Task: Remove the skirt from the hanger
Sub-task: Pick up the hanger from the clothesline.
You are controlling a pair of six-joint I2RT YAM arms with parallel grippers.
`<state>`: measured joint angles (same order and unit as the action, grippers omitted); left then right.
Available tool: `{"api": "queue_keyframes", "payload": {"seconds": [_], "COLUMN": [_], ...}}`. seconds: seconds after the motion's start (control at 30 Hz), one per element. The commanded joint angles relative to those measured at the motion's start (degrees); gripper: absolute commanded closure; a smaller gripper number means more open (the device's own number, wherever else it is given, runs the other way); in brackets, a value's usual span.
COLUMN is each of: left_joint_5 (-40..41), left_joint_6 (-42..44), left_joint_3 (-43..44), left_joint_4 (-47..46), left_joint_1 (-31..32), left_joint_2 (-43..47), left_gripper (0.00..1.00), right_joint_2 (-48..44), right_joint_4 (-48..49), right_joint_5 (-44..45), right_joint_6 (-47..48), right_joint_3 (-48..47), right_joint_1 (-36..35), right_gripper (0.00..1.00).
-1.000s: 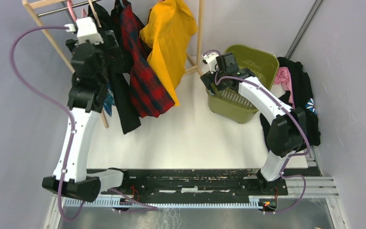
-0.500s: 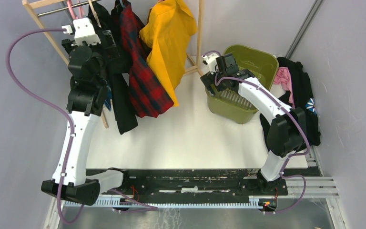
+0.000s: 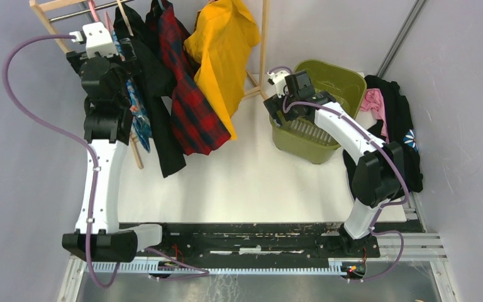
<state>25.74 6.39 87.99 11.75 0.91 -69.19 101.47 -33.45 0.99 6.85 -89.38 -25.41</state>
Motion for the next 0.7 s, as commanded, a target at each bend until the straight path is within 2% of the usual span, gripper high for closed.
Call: {"api": "queue_keyframes", "payload": {"seconds": [0.0, 0.33, 0.67], "left_joint_5": [-4.4, -4.5, -6.8], "left_joint_6": [1.8, 2.5, -1.7], "left_joint_3": [3.7, 10.1, 5.5], "left_joint_4": [-4.1, -3.8, -0.8], "left_joint_1": [-0.9, -3.4, -5.0], "left_joint_2": [-4.2, -9.4, -8.6], "left_gripper": [0.01, 0.04, 0.16], "right_joint_2": [-3.0, -9.0, -10.0], "right_joint_4": [2.1, 1.4, 1.1], "right_joint_5": [-0.7, 1.3, 1.9], "right_joint_6": [-1.7, -4.2, -4.4], "right_joint_3": [1.5, 9.0, 9.2], "right_joint_1": [-0.4, -0.3, -0.4], "right_gripper": [0.01, 0.05, 0.06]}}
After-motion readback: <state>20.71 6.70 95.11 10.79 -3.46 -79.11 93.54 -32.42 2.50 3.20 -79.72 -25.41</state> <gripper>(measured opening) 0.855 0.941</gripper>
